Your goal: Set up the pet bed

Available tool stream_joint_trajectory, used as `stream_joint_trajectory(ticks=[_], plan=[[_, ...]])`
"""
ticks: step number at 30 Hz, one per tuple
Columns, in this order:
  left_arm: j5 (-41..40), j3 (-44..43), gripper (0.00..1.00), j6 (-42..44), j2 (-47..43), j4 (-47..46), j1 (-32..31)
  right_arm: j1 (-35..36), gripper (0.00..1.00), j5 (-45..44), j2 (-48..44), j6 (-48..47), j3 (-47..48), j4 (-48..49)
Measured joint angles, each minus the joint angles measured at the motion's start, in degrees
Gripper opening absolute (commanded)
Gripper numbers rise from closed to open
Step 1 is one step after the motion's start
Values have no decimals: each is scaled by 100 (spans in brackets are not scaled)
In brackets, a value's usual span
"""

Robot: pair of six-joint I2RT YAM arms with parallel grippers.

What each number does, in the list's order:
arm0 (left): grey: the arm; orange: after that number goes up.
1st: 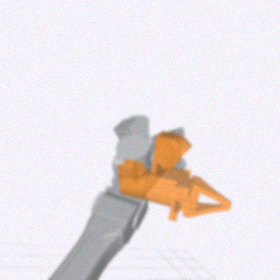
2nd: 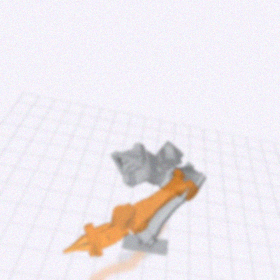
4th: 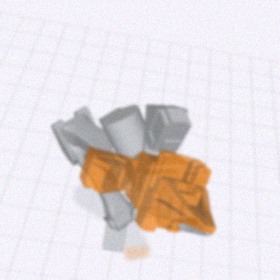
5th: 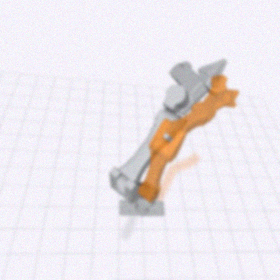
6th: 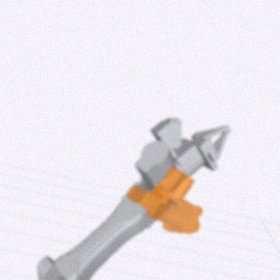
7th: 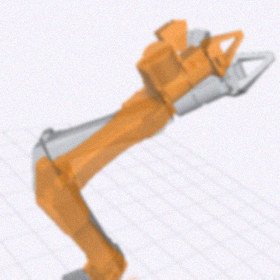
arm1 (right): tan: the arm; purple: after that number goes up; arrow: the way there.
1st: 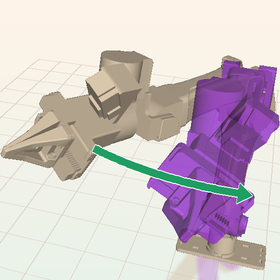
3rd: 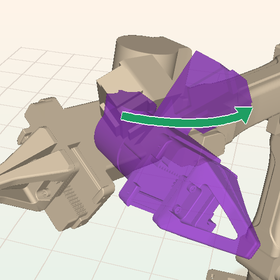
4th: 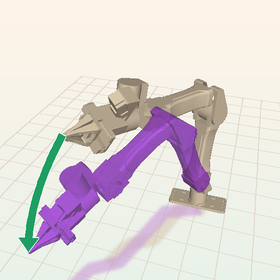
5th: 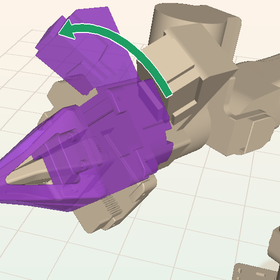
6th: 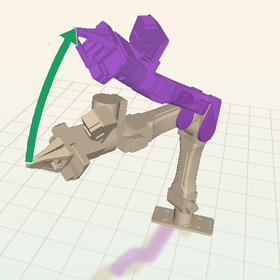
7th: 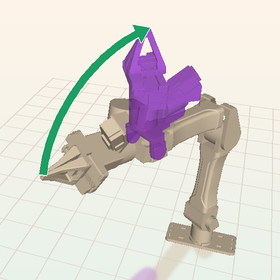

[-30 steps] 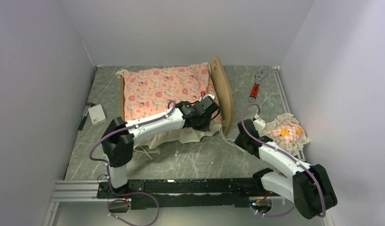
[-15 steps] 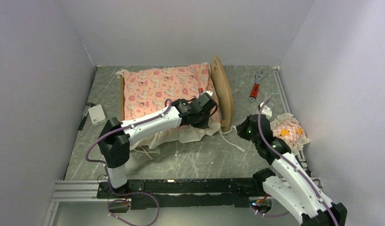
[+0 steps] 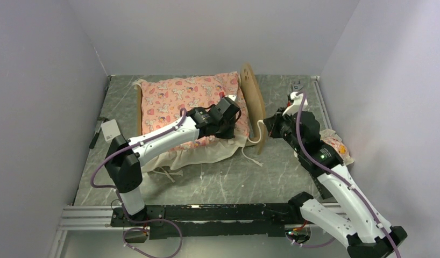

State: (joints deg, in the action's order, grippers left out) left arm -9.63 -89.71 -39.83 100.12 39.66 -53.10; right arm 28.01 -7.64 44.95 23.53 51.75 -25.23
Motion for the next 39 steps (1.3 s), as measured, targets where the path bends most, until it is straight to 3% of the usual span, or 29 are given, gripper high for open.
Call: stream_joint_trajectory(ticks=[9, 16, 20, 26, 39], plan=[[229, 0, 0, -26, 0, -96, 2, 15, 0, -63, 1051, -835, 892, 306], [426, -9, 0, -33, 52, -245, 4, 28, 3, -289, 1766, -1357, 1047, 476], [490, -33, 0, -35, 173, -280, 4, 28, 12, -350, 1974, -1488, 1045, 474], [546, -33, 0, -37, 256, -302, 4, 46, 38, -273, 1864, -1506, 984, 474], [584, -188, 0, -24, 291, -227, 4, 59, 43, -345, 1606, -1355, 920, 136]])
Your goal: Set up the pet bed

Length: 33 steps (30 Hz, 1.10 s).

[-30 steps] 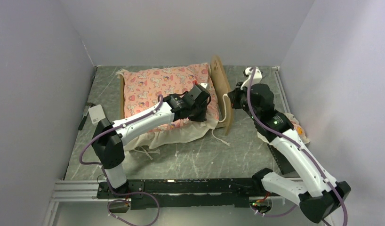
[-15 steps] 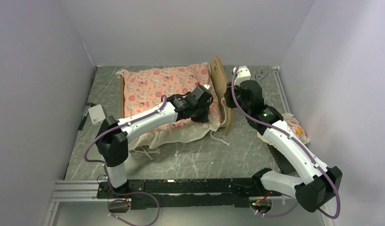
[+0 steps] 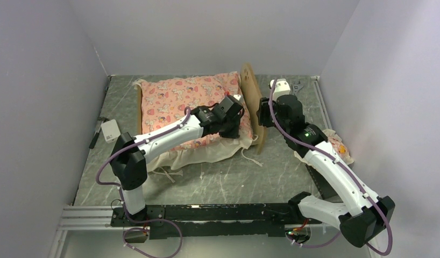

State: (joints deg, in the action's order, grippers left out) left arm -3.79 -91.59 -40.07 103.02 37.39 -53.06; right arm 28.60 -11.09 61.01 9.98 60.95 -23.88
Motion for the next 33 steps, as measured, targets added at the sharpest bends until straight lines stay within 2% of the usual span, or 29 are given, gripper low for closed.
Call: stream_joint_trajectory(ticks=[8, 10, 12, 14, 16, 18, 21, 23, 27, 30, 32, 33], plan=[[-74, -323, 0, 48, 0, 74, 33, 0, 48, -11, -431, 487, -492, -179], [-61, -328, 3, 46, 13, 74, 44, 0, 49, -20, -525, 573, -634, -184], [-52, -328, 11, 44, 68, 68, 48, 0, 49, -28, -501, 621, -671, -179], [-57, -326, 25, 46, 127, 72, 48, 0, 49, -48, -378, 669, -671, -144], [-59, -315, 38, 24, 160, 90, 48, 0, 45, -96, -208, 702, -680, -90], [-81, -313, 50, 61, 160, 118, 48, -2, 35, -157, -44, 719, -734, 22], [-146, -313, 63, 66, 157, 162, 48, -17, 11, -293, 140, 688, -870, 168], [-210, -313, 73, 107, 127, 258, 48, -63, 4, -376, 210, 457, -894, 256], [-291, -297, 85, 192, -35, 409, 59, -133, 2, -372, 376, 33, -833, 393], [-455, -177, 88, 219, -389, 564, 72, -334, 4, -203, 682, -162, -673, 603], [-568, -68, 88, 223, -651, 664, 76, -461, 9, -57, 879, -275, -562, 728], [-643, 7, 89, 238, -807, 719, 85, -511, 15, 4, 966, -315, -505, 767]])
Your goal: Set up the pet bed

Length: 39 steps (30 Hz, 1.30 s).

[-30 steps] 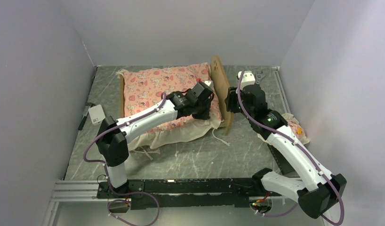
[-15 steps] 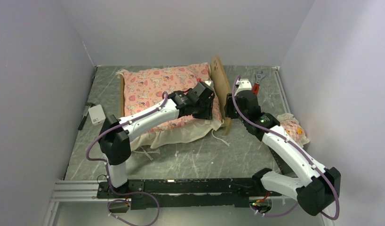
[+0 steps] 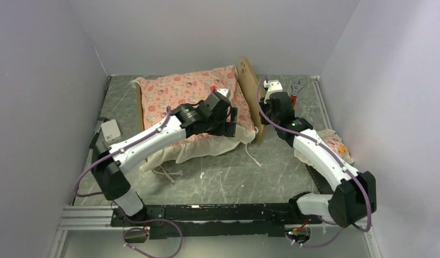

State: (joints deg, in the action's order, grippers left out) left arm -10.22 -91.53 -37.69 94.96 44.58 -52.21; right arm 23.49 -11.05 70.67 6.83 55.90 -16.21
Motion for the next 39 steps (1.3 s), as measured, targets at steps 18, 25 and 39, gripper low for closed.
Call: stream_joint_trajectory(ticks=[18, 25, 39], plan=[[-841, 1585, 95, 286, -2430, 612, 48, -308, 44, -37, -2142, 1276, -1088, -37], [-955, 2035, 95, 404, -3272, 638, 48, -133, 43, 439, -2966, 2568, -3534, 780], [-964, 2712, 99, 402, -3860, 778, 48, -61, 44, 531, -957, 3327, -4769, 4540]])
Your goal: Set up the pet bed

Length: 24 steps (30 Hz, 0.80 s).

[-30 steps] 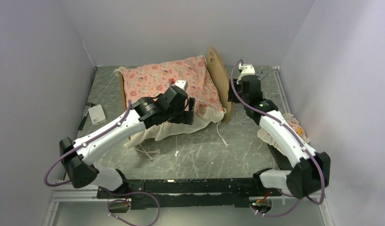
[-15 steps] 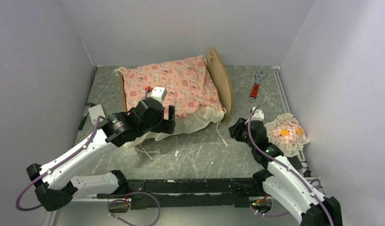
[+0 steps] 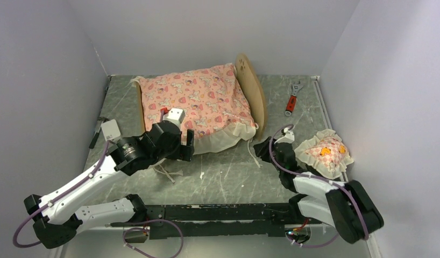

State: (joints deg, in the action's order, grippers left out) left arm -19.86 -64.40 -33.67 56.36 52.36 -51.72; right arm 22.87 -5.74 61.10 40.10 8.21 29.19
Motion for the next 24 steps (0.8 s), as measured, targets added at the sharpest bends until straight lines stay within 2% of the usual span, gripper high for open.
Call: stream_joint_trajectory(ticks=[8, 17, 21, 24], plan=[[0, -138, 100, 26, 181, 116, 0, 0, 45, 28, 1169, -9, 175, 1246], [26, -227, 100, 66, 476, 107, 0, 0, 41, 33, 2120, -2, 564, 1987], [59, -227, 99, 66, 555, 105, 0, 2, 34, 35, 2564, 52, 643, 2260], [96, -227, 100, 66, 575, 87, 0, 7, 19, 33, 2800, 94, 662, 2396]])
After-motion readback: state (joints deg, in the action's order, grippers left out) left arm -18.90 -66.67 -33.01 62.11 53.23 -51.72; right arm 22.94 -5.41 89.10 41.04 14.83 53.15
